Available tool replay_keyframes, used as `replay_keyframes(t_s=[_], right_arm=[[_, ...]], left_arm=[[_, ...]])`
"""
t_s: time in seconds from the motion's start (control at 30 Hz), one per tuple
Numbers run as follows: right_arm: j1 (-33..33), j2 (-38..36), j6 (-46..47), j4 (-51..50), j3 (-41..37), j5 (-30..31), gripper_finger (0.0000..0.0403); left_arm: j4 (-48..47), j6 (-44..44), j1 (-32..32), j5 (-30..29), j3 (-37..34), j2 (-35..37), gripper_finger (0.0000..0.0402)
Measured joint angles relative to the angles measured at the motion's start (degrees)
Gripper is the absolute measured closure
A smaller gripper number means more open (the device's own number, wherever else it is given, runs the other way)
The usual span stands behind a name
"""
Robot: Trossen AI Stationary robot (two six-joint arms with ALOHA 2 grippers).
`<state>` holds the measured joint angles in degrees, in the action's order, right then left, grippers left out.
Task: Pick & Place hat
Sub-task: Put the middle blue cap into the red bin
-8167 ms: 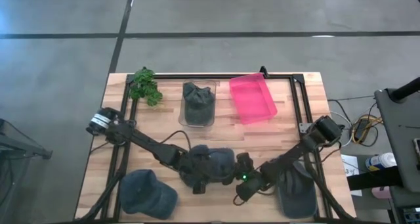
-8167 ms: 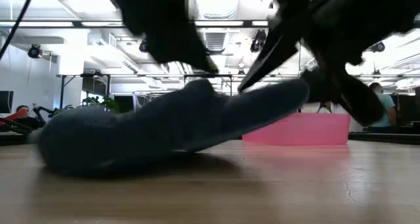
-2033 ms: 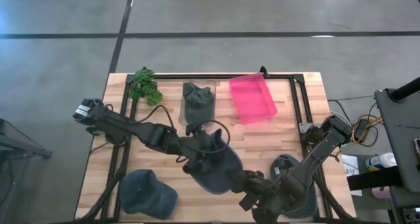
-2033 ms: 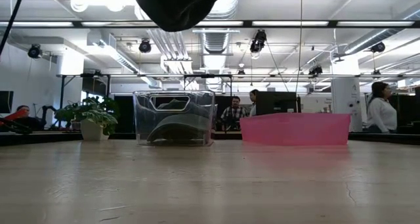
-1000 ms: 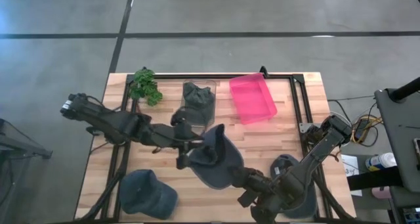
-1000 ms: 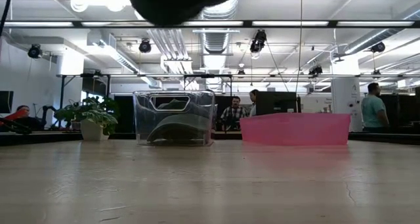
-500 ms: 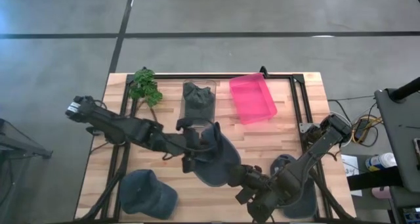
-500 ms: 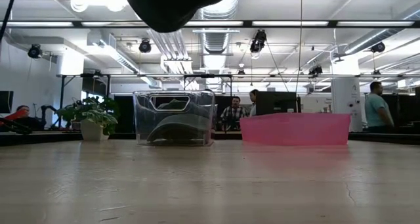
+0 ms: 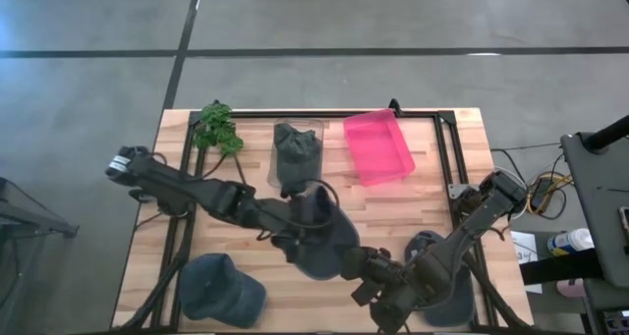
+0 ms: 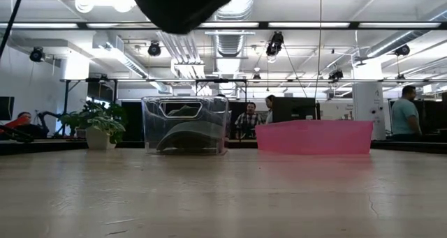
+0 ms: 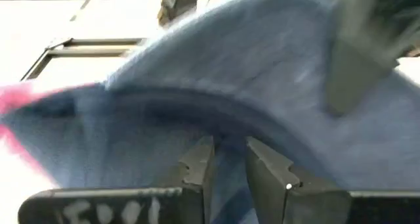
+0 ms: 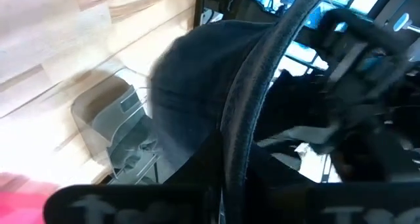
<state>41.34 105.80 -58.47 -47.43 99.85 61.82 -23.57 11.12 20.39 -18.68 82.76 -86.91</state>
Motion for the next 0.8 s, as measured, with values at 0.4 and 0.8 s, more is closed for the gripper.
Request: replay_keyframes(t_s=[0.4, 0.8], right_arm=[[-0.62, -0.2, 1.58, -0.23, 0.0, 1.39, 0.039], [-0.85, -0.49, 5.53, -1.03, 0.0, 4.87, 0.039]], left_arm=[[-1.79, 1.6, 1.88, -0.37, 1.18, 5.48, 0.0323], [-17.32, -5.26, 8.92, -12.9, 5.0, 10.01, 0.0323]])
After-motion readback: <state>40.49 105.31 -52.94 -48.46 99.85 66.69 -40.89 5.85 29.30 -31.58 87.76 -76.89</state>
